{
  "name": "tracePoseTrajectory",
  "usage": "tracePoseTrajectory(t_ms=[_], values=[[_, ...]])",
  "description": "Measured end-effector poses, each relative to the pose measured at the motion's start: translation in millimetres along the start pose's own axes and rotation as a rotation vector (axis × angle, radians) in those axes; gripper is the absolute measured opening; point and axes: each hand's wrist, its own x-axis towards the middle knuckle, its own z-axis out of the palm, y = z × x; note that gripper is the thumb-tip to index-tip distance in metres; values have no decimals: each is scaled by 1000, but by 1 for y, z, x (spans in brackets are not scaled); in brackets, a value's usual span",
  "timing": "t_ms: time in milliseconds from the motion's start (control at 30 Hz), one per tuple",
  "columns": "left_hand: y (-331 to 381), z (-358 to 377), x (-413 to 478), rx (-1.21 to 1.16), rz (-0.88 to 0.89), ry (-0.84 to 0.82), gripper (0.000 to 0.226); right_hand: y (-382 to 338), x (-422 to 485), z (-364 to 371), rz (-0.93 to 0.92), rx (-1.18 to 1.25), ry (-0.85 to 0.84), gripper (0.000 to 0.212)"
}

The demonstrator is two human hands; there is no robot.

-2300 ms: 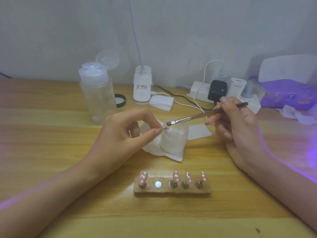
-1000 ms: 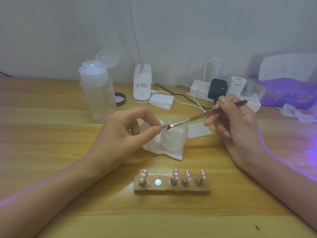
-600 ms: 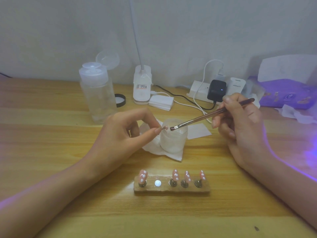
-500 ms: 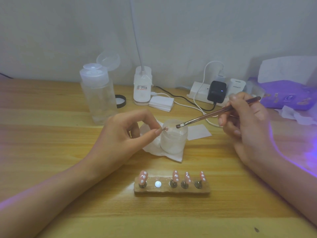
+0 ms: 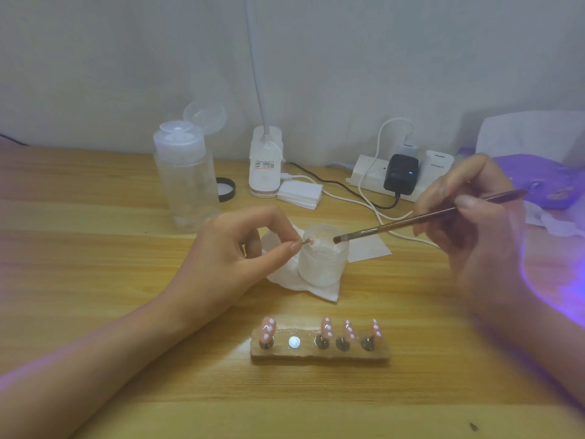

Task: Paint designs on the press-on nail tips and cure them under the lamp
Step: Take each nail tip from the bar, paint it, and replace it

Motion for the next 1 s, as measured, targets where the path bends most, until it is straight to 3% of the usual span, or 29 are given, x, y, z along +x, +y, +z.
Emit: tracePoseTrajectory(t_ms=[333,533,700,867,1000], values=[[-5,0,1,-69,-68,0,9,10,4,-7,123,211,225,18],[0,-5,4,-386,-286,241,5,17,2,-6,380,378,373,25],[16,-20,10,-422,-228,327,5,14,2,-5,397,371,310,28],[42,-32,11,-344,2,255,10,14,2,-4,392,342,286,25],[55,-37,0,-171,84,-6,5,16,2,-4,397,332,298,25]])
